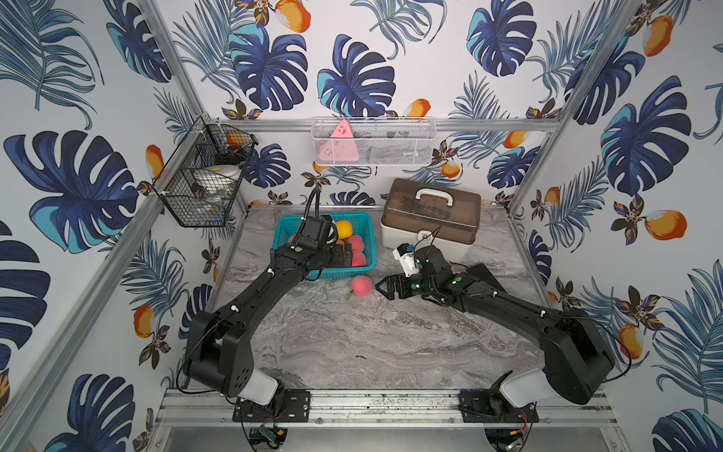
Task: Put the peaches into the basket
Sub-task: Place the peach in the basket, then pick up the peach from the center of the board.
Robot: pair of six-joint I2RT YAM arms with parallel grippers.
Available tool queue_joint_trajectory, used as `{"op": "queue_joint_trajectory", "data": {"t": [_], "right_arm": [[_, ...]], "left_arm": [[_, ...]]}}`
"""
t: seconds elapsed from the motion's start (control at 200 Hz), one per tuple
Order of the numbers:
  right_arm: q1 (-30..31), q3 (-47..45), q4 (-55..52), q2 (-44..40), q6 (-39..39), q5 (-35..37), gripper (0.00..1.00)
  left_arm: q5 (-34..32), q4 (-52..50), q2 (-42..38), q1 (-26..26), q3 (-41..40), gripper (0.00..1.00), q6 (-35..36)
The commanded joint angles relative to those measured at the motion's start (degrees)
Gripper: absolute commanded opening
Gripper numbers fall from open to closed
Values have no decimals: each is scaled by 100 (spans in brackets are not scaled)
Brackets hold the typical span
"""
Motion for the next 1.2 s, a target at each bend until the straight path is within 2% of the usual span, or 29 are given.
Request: {"op": "queue_joint_trajectory", "data": {"t": [0.0,0.2,0.34,0.57,0.681,1.196], "right_arm": [[114,-139,502,83,105,125,100],[292,-605,1673,191,66,-138,100],[417,-777,2240,364,8,-16,100],[434,-957,3067,962,203,85,100],[417,-838,3129,1340,334,57,100],[417,-587,3719,1973,470,230,100]], "left_arm": [[527,-317,-237,-21,-150,99,128],[964,-356,-958,-72,-798,99,38],[925,-409,-1358,-81,-1209,99,163],[914,-579,-1716,-83,-1413,99,195],[708,-587,-1713,-81,-1524,99,215],[688,-269,-2064,-65,-1573,98,24]]}}
